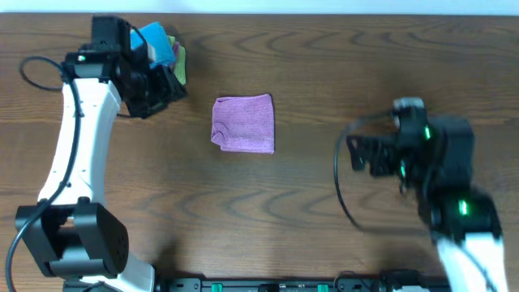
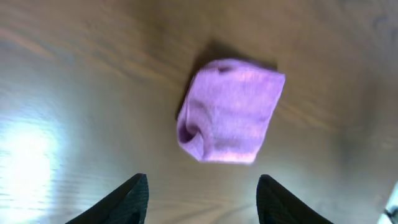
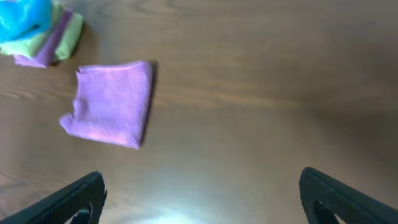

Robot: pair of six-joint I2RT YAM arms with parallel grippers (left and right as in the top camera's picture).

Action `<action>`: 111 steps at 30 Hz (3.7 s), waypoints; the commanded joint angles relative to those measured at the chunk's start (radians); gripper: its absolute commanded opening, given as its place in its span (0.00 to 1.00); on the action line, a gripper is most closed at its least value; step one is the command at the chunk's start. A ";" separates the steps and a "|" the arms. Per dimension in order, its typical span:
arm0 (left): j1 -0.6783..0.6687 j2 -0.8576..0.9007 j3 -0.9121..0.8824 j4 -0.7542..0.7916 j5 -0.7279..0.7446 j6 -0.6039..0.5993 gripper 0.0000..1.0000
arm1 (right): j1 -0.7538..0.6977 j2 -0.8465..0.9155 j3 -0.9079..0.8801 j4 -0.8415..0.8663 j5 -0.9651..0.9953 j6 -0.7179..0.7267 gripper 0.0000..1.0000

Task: Fold the cloth
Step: 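Retract the right gripper and reach the left gripper to the folded cloth, then grasp the folded pink cloth with the left gripper and lift, then carry the folded cloth with the left gripper to the cloth stack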

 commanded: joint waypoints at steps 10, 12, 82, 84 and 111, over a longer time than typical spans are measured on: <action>0.000 0.002 -0.389 0.209 0.329 -0.043 0.57 | -0.053 -0.658 -0.343 -0.250 0.023 0.196 0.99; 0.000 0.002 -0.441 0.269 0.357 -0.077 0.57 | -0.053 -0.724 -0.354 -0.249 0.023 0.234 0.99; -0.217 0.149 -0.399 1.089 0.290 -0.591 0.06 | -0.053 -0.780 -0.355 -0.246 0.026 0.263 0.99; -0.193 0.149 -0.262 0.965 0.282 -0.555 0.06 | -0.053 -0.780 -0.355 -0.246 0.026 0.263 0.99; 0.048 0.266 0.275 0.811 -0.192 -0.418 0.05 | -0.053 -0.780 -0.355 -0.245 0.026 0.263 0.99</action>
